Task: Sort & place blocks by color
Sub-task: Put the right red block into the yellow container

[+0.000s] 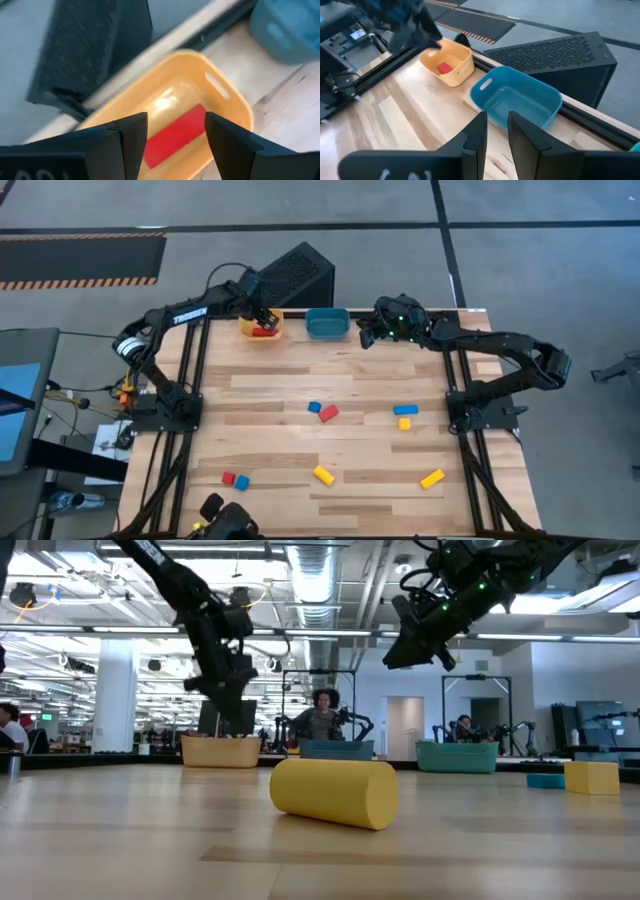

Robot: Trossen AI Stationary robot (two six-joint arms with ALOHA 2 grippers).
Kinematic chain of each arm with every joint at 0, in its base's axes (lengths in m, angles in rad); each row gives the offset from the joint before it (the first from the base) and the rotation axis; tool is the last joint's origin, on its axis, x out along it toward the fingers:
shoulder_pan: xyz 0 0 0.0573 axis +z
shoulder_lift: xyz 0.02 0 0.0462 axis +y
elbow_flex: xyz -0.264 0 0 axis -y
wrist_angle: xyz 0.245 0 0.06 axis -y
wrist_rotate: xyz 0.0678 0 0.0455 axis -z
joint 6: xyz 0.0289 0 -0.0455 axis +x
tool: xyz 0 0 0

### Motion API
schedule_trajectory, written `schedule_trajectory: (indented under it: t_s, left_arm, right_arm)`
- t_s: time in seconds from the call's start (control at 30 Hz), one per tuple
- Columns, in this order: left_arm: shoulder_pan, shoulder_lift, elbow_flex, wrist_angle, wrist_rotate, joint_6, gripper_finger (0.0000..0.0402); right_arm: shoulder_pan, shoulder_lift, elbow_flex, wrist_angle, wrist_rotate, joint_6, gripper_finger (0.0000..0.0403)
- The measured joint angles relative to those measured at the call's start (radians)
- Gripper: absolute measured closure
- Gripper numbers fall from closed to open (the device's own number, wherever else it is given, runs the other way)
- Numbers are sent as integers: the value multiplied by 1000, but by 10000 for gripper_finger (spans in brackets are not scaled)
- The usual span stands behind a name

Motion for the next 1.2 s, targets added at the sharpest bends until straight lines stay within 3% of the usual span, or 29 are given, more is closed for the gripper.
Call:
schedule_trajectory:
  t_s: [0.23, 0.47, 0.67, 0.83, 1.0, 1.2]
  left_arm:
    - [-25, -145, 49, 7, -4, -24, 224]
    - [-122, -274, 52, 107, -4, -78, 224]
    - [-219, -294, 52, 70, -7, -186, 224]
    - [-326, -294, 52, -98, -44, -397, 224]
    - [-464, -294, 51, -368, -159, -540, 224]
    - [-607, -294, 51, -506, -275, -696, 224]
  right_arm:
    - [24, 0, 0, 2, -84, -43, 298]
    - [67, 0, 0, -4, -107, -79, 252]
    - [90, 4, 0, -6, -107, -143, 213]
    - [87, 4, 0, -4, -108, -217, 199]
    - [79, 67, -1, 53, -113, -248, 200]
    - [91, 184, 0, 99, -160, -162, 208]
